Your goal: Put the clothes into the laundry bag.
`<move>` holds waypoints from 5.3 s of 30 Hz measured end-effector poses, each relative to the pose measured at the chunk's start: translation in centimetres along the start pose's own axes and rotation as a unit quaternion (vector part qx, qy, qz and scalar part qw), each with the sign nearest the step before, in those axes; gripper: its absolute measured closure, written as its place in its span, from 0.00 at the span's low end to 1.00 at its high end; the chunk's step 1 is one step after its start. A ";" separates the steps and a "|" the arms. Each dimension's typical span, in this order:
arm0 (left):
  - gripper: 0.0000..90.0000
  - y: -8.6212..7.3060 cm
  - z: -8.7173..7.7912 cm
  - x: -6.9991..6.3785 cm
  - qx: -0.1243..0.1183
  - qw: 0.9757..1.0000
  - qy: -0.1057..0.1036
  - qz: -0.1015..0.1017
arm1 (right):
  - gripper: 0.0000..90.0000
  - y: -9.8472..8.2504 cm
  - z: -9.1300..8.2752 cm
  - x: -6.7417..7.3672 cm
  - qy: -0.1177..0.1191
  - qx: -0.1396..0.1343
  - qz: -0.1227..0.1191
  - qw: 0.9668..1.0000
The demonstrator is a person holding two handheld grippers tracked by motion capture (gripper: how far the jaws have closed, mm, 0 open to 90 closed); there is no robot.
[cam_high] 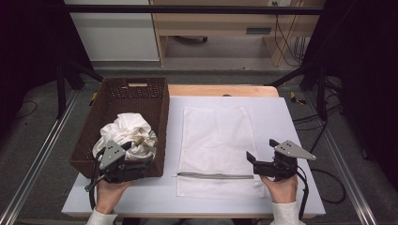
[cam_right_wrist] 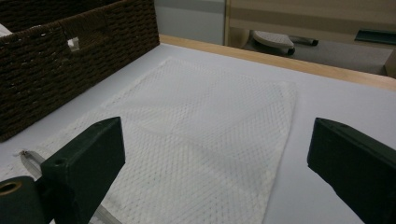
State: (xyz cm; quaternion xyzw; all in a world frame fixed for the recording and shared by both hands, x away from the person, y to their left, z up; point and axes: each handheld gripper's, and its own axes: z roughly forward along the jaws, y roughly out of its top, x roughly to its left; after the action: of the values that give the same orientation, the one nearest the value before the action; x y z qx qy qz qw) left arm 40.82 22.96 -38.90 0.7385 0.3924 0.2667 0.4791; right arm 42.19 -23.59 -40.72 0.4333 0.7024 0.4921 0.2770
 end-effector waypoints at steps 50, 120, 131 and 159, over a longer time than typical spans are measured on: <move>0.99 -6.2 8.6 -11.7 0.149 0.969 -0.173 0.098 | 0.44 -4.2 7.0 6.5 0.114 0.172 -0.080 0.975; 0.70 -2.4 8.3 -12.3 0.071 0.983 -0.143 0.094 | 0.98 -2.5 5.9 5.3 0.082 0.129 -0.063 0.986; 0.99 -6.7 8.1 -11.6 0.128 0.976 -0.150 0.091 | 0.99 -0.1 5.5 6.0 0.077 0.066 -0.053 0.993; 0.48 -3.3 4.3 -10.3 0.034 0.988 -0.137 0.067 | 0.98 0.5 4.3 5.4 0.072 0.024 -0.044 0.996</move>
State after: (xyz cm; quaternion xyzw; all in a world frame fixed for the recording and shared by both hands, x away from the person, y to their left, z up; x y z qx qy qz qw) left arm 37.39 12.94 -43.79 0.8085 0.2822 0.1810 0.4837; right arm 43.28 -16.79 -41.64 0.3720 0.7506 0.4923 0.2364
